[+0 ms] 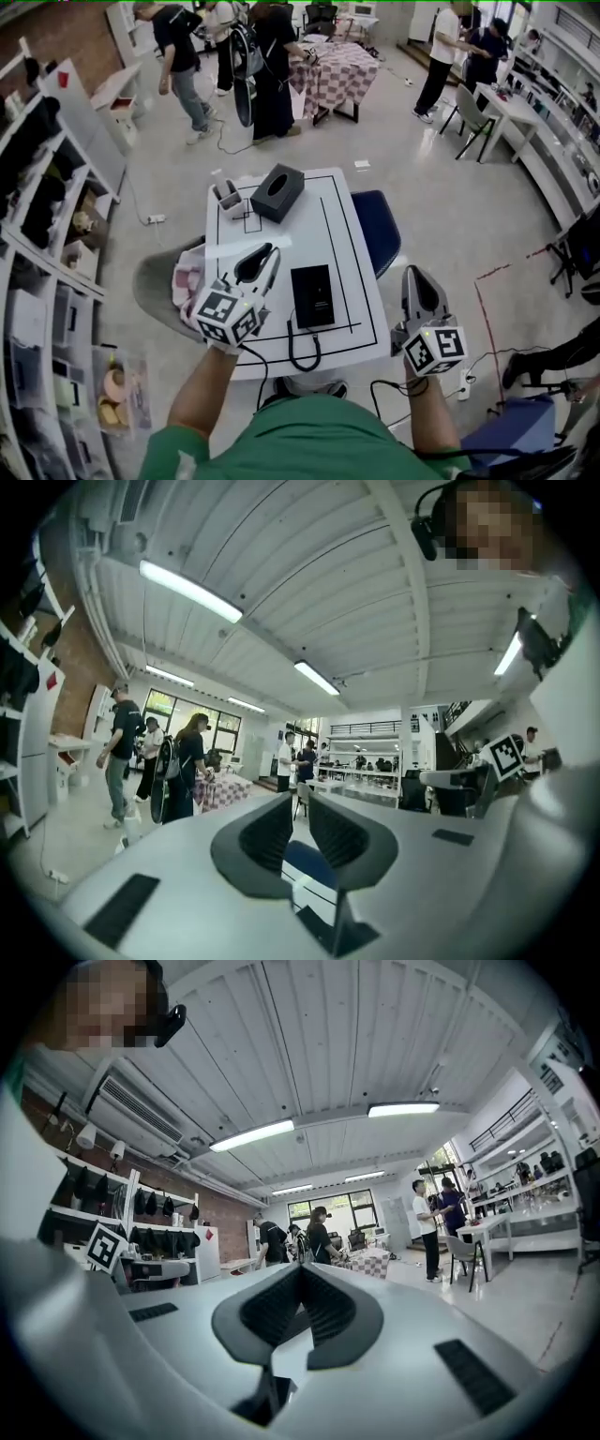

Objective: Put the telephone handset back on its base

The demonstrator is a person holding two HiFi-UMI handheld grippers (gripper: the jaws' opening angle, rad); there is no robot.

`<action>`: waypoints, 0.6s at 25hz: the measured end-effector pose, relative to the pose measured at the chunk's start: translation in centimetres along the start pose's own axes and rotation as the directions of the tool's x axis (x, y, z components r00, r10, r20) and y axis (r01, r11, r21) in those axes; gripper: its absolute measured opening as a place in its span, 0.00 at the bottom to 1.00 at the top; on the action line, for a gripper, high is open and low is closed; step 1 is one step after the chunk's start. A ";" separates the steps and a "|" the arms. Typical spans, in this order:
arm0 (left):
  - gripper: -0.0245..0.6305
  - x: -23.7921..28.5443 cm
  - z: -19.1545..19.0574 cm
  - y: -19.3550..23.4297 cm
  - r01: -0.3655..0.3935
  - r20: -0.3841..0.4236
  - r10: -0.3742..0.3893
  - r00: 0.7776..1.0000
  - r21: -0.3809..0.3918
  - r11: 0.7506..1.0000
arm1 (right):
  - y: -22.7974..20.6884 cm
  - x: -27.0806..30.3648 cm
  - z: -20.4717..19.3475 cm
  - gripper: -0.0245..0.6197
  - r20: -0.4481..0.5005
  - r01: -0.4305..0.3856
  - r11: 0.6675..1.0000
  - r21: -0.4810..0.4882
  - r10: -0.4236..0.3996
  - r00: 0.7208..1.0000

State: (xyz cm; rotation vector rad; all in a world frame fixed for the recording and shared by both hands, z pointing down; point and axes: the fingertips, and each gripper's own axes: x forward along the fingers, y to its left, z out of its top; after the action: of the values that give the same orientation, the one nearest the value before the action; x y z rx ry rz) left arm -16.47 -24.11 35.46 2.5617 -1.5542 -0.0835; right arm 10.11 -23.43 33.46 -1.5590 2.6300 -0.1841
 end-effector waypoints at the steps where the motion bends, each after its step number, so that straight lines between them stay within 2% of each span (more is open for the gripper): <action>1: 0.14 0.0 0.8 -0.4 -0.004 0.014 0.003 1.000 0.018 1.000 | 0.0 0.2 0.5 0.07 0.010 -0.003 1.000 -0.018 0.003 1.000; 7: 0.14 -0.6 4.2 -2.6 -0.050 0.059 0.042 0.997 0.133 0.990 | 0.4 0.8 3.1 0.07 0.055 -0.010 0.985 -0.171 0.019 0.998; 12: 0.14 -0.1 6.1 -3.5 -0.051 0.106 0.038 0.994 0.126 0.991 | -0.3 1.4 4.7 0.07 0.095 0.013 0.982 -0.190 0.005 0.995; 15: 0.14 0.4 5.9 -3.7 -0.059 0.111 0.046 0.993 0.116 0.991 | -0.9 1.4 5.1 0.07 0.108 0.035 0.980 -0.194 -0.014 0.994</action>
State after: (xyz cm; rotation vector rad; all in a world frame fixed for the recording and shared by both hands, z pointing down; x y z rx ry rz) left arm -13.70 -23.35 29.11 2.6453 -1.7144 -0.1298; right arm 10.88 -25.37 28.52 -1.6085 2.6149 0.1572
